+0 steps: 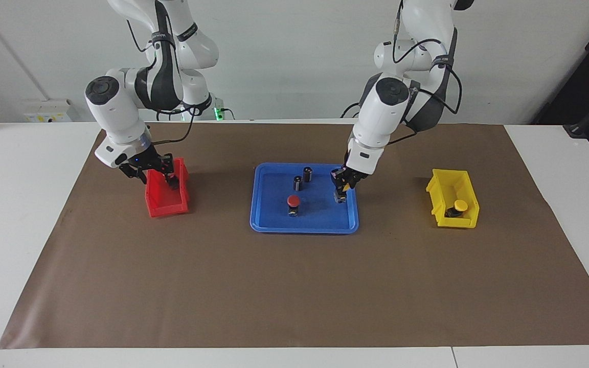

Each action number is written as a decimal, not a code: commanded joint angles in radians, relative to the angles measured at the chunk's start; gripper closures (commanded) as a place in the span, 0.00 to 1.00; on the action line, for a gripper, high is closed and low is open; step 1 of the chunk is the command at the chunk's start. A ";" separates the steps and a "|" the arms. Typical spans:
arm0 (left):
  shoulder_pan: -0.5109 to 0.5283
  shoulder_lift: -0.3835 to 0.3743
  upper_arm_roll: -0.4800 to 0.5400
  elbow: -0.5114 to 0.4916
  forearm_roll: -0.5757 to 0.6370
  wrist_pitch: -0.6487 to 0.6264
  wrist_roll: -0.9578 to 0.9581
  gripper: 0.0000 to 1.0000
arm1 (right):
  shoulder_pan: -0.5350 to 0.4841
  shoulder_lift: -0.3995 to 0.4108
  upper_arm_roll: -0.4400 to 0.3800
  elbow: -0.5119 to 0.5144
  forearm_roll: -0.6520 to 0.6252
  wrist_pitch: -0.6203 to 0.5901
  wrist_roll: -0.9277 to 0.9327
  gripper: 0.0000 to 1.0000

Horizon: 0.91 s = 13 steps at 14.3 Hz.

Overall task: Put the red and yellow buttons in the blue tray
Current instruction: 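Place the yellow button in the tray while the right gripper returns to the red bin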

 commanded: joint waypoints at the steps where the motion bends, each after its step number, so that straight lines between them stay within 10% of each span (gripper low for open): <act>1: -0.006 0.091 -0.035 0.072 0.085 0.009 -0.063 0.98 | 0.002 -0.039 0.015 -0.050 -0.001 0.041 0.005 0.37; 13: -0.038 0.209 -0.090 0.126 0.214 0.030 -0.221 0.98 | 0.006 -0.055 0.015 -0.127 -0.001 0.060 -0.032 0.38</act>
